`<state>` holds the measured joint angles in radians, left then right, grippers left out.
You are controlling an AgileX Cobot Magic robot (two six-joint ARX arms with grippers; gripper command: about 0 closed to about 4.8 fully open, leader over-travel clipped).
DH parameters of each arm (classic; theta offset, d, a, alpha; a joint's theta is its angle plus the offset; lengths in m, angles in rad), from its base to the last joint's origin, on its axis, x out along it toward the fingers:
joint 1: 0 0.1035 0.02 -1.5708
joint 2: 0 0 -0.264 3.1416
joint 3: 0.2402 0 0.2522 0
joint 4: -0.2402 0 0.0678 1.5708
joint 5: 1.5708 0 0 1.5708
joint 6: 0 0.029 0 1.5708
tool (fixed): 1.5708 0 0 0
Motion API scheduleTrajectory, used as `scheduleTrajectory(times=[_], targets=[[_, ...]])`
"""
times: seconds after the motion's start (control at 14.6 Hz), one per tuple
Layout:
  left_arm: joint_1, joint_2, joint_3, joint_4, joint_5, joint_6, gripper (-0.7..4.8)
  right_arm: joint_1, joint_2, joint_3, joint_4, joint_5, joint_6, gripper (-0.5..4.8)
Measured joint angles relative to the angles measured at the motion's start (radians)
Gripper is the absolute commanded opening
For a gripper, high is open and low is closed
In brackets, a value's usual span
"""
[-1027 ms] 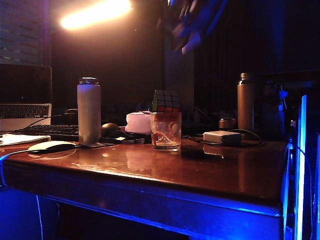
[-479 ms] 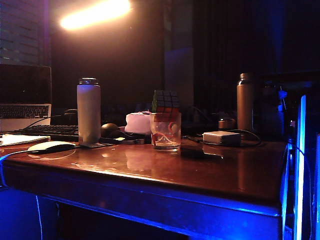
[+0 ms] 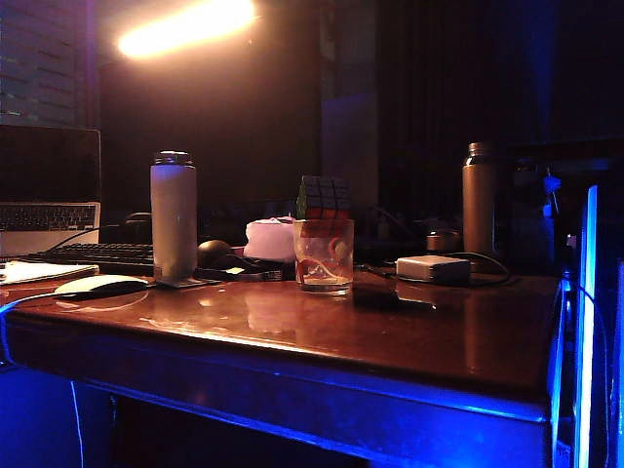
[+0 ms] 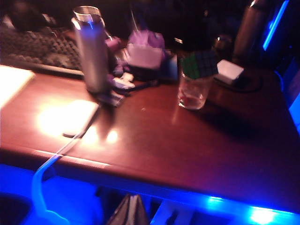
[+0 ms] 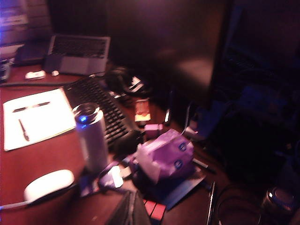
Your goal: Stack the Rubik's Cube on top of the glass cup.
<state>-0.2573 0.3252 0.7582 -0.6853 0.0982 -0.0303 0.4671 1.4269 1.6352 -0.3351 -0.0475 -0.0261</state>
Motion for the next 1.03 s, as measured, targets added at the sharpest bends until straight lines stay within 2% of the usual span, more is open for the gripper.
scheduleTrajectory(times=[0.21, 0.48, 0.62, 0.68, 0.89, 1.03], targets=[[0.000, 0.000, -0.219, 0.241, 0.053, -0.010, -0.06, 0.000, -0.105, -0.005, -0.113, -0.019, 0.000, -0.01], [0.000, -0.001, -0.382, 0.407, 0.057, -0.035, -0.06, 0.000, -0.346, -0.169, -0.121, -0.003, 0.006, -0.01], [0.000, -0.002, -0.444, 0.473, 0.056, -0.031, -0.06, 0.000, -0.444, -0.360, -0.087, 0.022, 0.014, -0.01], [0.000, -0.002, -0.472, 0.482, 0.055, -0.031, -0.06, 0.000, -0.520, -0.507, -0.035, 0.025, 0.031, -0.01], [0.000, -0.002, -0.532, 0.488, 0.055, -0.026, -0.06, 0.000, -0.766, -0.923, 0.234, 0.027, 0.037, -0.01], [0.000, -0.002, -0.559, 0.493, 0.055, 0.011, -0.06, 0.000, -0.894, -1.089, 0.251, 0.064, 0.037, -0.01]])
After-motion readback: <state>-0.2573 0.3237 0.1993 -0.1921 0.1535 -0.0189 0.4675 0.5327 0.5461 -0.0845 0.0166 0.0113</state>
